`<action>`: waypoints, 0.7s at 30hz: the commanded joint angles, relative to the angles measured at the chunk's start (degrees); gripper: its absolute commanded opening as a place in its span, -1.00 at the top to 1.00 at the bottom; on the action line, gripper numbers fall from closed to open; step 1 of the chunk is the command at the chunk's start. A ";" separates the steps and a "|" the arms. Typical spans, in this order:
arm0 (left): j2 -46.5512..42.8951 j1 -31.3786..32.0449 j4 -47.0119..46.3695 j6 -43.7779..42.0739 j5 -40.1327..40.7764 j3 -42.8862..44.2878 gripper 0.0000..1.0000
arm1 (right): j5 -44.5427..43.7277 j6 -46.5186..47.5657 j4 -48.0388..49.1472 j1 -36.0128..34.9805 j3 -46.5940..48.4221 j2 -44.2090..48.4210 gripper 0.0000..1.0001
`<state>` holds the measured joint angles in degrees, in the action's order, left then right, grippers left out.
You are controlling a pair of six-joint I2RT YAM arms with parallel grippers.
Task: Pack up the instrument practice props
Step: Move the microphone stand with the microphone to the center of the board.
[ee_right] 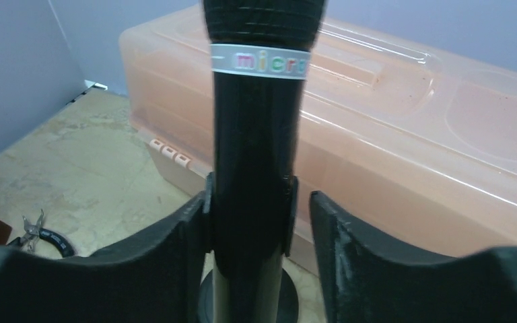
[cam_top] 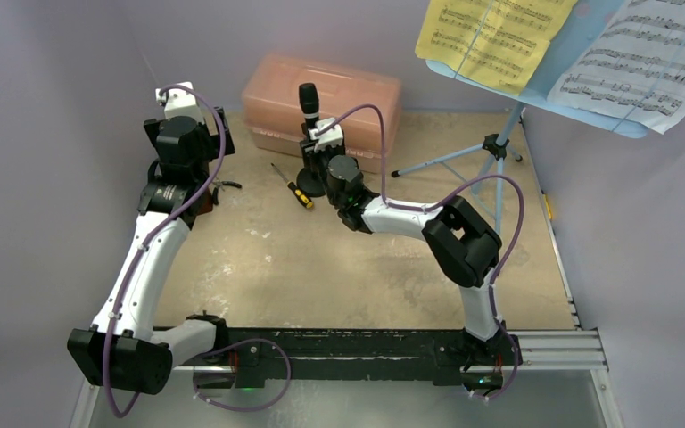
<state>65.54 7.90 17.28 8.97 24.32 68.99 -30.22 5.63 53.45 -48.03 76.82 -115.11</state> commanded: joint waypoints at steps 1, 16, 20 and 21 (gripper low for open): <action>-1.70 0.43 -1.66 0.21 -0.65 -0.05 -0.98 | 0.27 1.29 1.84 0.29 -0.20 3.78 -0.02; -5.48 0.99 -4.15 1.26 -11.57 -2.99 -0.98 | 8.84 -0.23 -4.06 0.13 -22.21 27.75 0.61; -7.84 1.15 -7.19 2.27 -19.81 -6.57 -0.98 | 14.79 -1.33 -4.89 0.06 -28.81 34.99 0.64; -8.37 1.23 -8.02 2.68 -21.84 -7.49 -0.99 | 16.68 -1.21 -4.86 -0.02 -30.18 36.69 0.64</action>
<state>59.55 8.71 14.39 9.61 12.62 64.16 -21.17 5.54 44.27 -47.94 49.52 -85.76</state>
